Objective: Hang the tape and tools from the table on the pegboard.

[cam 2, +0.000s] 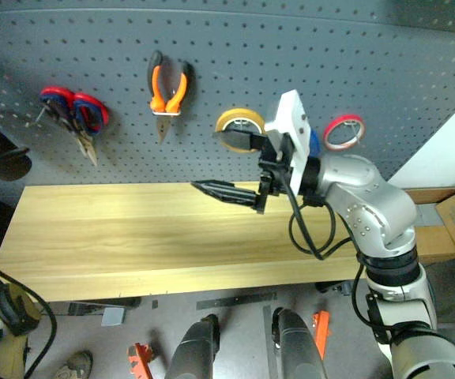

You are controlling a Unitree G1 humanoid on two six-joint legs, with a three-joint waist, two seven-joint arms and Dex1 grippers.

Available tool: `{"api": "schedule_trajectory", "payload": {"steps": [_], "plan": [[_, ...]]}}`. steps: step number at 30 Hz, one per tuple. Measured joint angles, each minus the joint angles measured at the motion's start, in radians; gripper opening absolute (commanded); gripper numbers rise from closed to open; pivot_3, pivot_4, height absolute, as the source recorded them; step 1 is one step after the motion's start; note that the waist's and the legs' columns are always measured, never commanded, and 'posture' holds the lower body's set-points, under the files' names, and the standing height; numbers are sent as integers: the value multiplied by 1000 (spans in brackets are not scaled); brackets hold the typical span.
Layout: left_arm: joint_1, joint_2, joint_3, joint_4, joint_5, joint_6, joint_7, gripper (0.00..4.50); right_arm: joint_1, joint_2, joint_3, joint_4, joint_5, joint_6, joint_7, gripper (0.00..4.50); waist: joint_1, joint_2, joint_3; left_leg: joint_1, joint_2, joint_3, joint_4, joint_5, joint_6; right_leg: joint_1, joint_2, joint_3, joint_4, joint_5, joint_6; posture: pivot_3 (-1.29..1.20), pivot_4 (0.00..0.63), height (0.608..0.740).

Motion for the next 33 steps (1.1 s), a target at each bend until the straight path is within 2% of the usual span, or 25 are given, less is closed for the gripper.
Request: {"api": "schedule_trajectory", "payload": {"steps": [7,11,16,26,30,31,33], "plan": [[-54,63,-11,16,6,-12,-1,826,4,-1,10,8,-3,-35,25,4500,3,-1,-11,0,0,0,1,1,-1,0,0,0,1,1,0,68,172,740],[6,78,-12,29,35,-53,-20,826,4,2,14,22,-11,-53,33,4500,3,2,-26,1,0,1,0,1,-1,0,0,1,1,1,0,63,173,740],[74,66,-35,139,89,-149,-24,826,3,10,28,40,-36,-75,38,4500,5,2,-31,2,1,0,1,3,1,1,2,1,1,5,-1,61,178,740],[29,-25,-99,306,113,-300,-14,826,3,27,53,45,-46,-89,33,4500,20,3,-33,2,0,0,2,6,4,1,2,1,1,12,-2,37,189,740],[33,-30,-99,333,114,-323,6,826,4,26,53,37,-46,-88,24,4500,19,3,-33,2,1,0,2,6,4,1,2,1,1,13,-2,43,192,740],[35,-30,-99,345,115,-330,15,1394,5,26,53,35,-46,-87,20,4500,19,3,-34,2,1,0,2,6,4,1,2,1,1,13,-2,42,192,740],[36,-30,-97,374,116,-346,35,2004,13,25,53,29,-46,-87,17,4500,20,3,-34,2,1,0,2,6,5,1,2,1,1,13,-3,40,192,740]]}}
